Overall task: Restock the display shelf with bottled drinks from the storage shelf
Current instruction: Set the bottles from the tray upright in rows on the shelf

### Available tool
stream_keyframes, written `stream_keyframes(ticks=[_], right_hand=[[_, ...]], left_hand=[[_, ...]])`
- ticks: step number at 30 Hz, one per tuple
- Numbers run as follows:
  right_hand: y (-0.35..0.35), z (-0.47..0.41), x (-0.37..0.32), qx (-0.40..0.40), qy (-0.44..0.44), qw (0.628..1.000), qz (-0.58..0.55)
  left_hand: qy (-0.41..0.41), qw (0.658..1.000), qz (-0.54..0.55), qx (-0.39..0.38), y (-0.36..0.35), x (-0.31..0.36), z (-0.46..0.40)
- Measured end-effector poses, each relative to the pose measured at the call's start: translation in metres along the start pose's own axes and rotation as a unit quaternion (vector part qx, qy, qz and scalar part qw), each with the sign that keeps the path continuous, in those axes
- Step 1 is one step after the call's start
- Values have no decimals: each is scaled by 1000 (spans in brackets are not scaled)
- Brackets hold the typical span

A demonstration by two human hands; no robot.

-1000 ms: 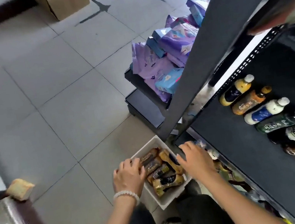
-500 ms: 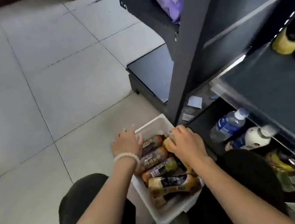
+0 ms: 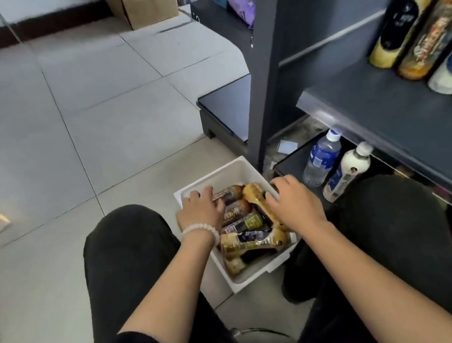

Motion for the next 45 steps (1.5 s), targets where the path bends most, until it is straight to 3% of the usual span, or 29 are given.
stream_keyframes(ticks=[5, 17, 24, 29, 35, 45], right_hand=[[2, 0, 18, 1, -28, 1000, -5], [-71, -59, 60, -124, -132, 983, -29], [-136, -100, 89, -189, -172, 963, -86], [-194, -125, 113, -216, -200, 951, -97], [-218, -131, 124, -150, -227, 962, -32], [-226, -130, 126, -143, -249, 947, -141]], left_hand=[[-8, 1000, -23, -4, -11, 4, 13], [-35, 991, -46, -124, -102, -9, -22], [-115, 975, -63, -179, -161, 4, -79], [-204, 943, -73, -252, -216, 5, -96], [-203, 939, -83, -264, -243, -3, -101], [-187, 952, -48, -236, -233, -16, -106]])
Point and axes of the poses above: each hand's wrist, its own z-axis away from the middle knuckle, its own y-axis out of the back of the hand, x = y × z, the point moved 6 cm from there along -z, towards the middle knuckle, and after that the axes turned 3 degrees about -x, right-handed, at the moved point
